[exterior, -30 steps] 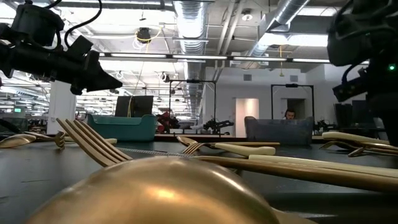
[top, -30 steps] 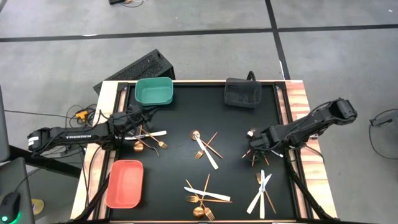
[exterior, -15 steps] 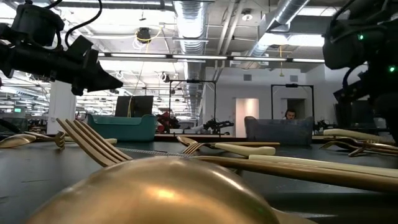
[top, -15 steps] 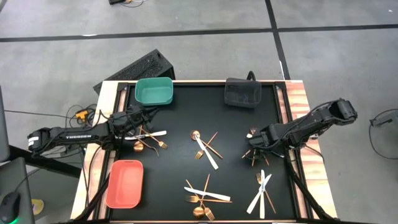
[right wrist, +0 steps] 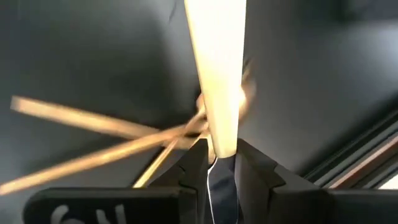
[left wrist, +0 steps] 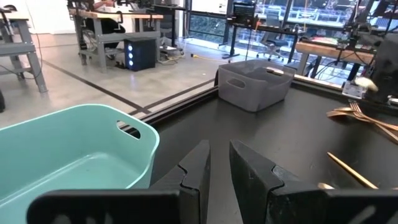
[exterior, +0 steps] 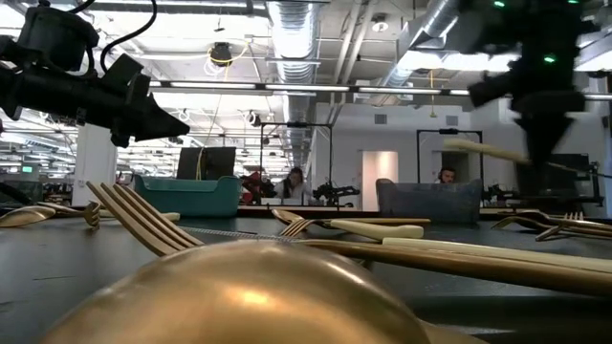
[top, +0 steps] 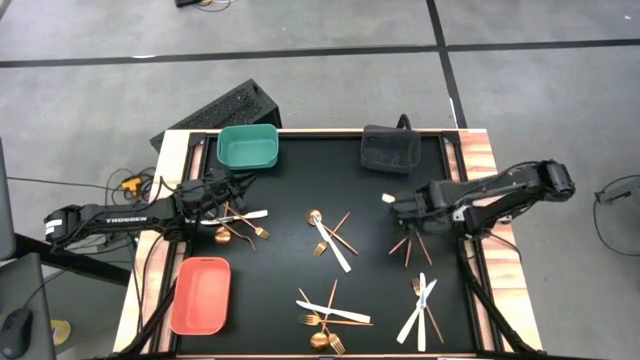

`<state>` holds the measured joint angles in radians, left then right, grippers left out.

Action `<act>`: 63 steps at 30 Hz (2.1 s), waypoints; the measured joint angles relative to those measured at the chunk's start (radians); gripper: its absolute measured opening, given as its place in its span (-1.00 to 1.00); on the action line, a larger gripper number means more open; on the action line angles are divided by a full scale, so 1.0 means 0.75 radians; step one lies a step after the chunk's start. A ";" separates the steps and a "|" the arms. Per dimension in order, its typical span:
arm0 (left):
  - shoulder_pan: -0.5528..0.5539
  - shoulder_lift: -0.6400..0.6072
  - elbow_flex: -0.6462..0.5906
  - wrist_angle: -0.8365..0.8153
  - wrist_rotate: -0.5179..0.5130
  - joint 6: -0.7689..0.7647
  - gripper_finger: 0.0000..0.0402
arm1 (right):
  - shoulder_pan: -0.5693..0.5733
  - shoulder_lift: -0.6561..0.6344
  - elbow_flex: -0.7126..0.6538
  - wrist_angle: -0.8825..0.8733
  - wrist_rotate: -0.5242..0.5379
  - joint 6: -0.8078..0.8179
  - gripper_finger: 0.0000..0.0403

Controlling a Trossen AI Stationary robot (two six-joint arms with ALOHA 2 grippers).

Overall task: Sort silverware by color (type)
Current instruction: Put the white knife into the black bin, then put the gold spoon into the green bin

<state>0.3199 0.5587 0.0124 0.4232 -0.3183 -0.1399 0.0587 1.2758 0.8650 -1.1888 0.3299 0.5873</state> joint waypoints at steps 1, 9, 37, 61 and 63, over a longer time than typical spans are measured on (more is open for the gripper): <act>0.000 -0.001 0.000 0.000 -0.001 0.000 -0.75 | -0.036 0.000 0.025 0.010 0.054 -0.050 -0.55; 0.000 0.000 0.000 0.000 -0.010 0.004 -0.75 | -0.428 -0.001 0.129 0.487 0.356 -0.692 -0.55; -0.034 -0.001 0.001 -0.130 -0.084 -0.180 -0.75 | -0.922 0.191 0.126 0.917 0.171 -0.976 0.10; -0.435 0.363 0.145 0.144 -0.049 -0.074 -0.48 | -0.028 -0.183 -0.453 1.738 0.088 -0.243 -0.01; -0.444 0.458 0.185 0.142 -0.048 -0.074 -0.41 | 0.007 -0.129 -0.453 1.797 0.086 -0.282 -0.01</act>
<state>-0.0131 0.9024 0.1510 0.5301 -0.3544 -0.1951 0.0643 1.1792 0.5255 0.1589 0.3943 0.3755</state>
